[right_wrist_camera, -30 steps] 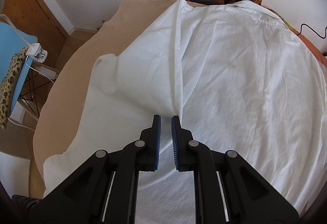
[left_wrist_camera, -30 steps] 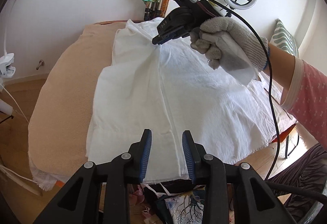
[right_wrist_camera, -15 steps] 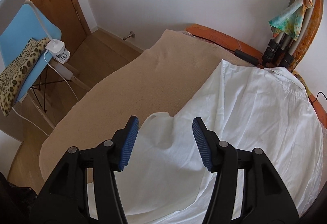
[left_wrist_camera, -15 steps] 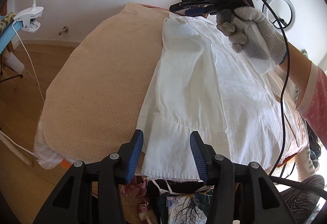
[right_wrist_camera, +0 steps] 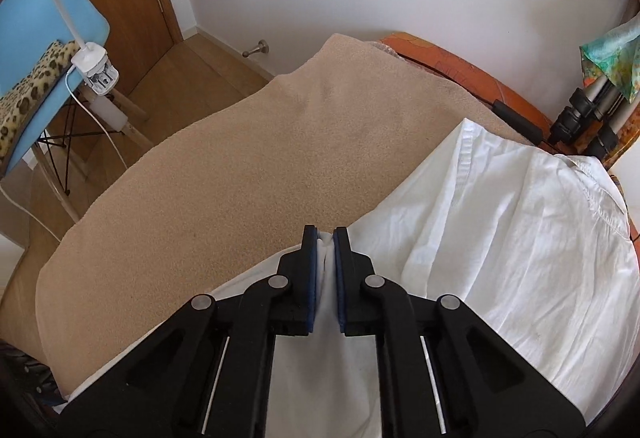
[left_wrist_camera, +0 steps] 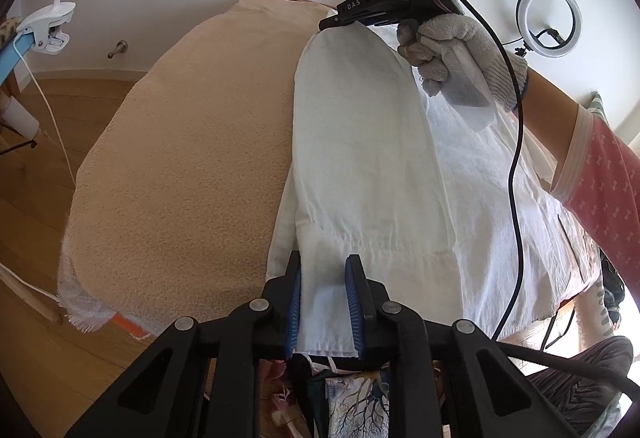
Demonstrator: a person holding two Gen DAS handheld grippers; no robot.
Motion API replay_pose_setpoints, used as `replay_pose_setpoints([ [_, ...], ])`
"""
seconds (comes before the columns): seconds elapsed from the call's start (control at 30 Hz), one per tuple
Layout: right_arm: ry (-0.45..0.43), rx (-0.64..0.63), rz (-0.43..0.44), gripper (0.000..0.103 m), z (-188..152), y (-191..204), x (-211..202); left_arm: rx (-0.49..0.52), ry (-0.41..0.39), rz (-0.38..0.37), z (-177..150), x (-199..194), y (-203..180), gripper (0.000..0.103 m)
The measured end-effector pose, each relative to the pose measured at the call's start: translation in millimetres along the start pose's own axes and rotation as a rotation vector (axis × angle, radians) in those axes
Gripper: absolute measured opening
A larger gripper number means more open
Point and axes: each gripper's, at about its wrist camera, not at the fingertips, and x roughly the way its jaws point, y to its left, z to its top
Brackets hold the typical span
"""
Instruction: Fold small clothes
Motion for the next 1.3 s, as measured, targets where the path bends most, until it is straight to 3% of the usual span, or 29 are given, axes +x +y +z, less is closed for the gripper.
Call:
replay_pose_setpoints([
  [0.1, 0.004, -0.008, -0.044, 0.011, -2, 5, -2, 0.025, -0.005, 0.019, -2, -1, -9, 0.018],
  [0.17, -0.026, 0.054, -0.027, 0.014, -3, 0, -17, 0.019, -0.007, 0.01, -1, 0, -9, 0.017],
  [0.2, -0.047, 0.093, -0.01, 0.019, -5, -2, -28, 0.007, -0.006, -0.001, 0, 0, -7, 0.014],
  [0.23, -0.062, 0.119, 0.006, 0.02, -7, -3, -39, -0.005, -0.003, -0.018, 1, 0, -7, 0.007],
  [0.33, -0.069, 0.171, 0.053, 0.022, -18, 1, -68, -0.048, 0.0, -0.066, 0, 0, -5, 0.0],
  [0.47, -0.041, 0.237, 0.09, 0.04, -38, 10, -96, -0.051, -0.028, -0.09, -1, -9, -15, 0.0],
  [0.57, -0.002, 0.279, 0.136, 0.048, -47, 21, -101, -0.001, -0.058, -0.101, 1, -18, -34, 0.0],
  [0.87, 0.111, 0.327, 0.168, 0.049, -63, 51, -80, 0.124, -0.078, -0.058, -5, -10, -78, 0.0],
  [1.03, 0.162, 0.293, 0.076, 0.049, -65, 63, -62, 0.162, -0.077, -0.026, -7, -5, -90, 0.0],
  [1.13, 0.158, 0.293, 0.028, 0.049, -64, 61, -54, 0.163, -0.081, -0.022, -8, -13, -82, 0.0],
  [1.3, 0.143, 0.31, 0.0, 0.049, -58, 42, -48, 0.114, -0.105, 0.068, -9, -32, -48, 0.003],
])
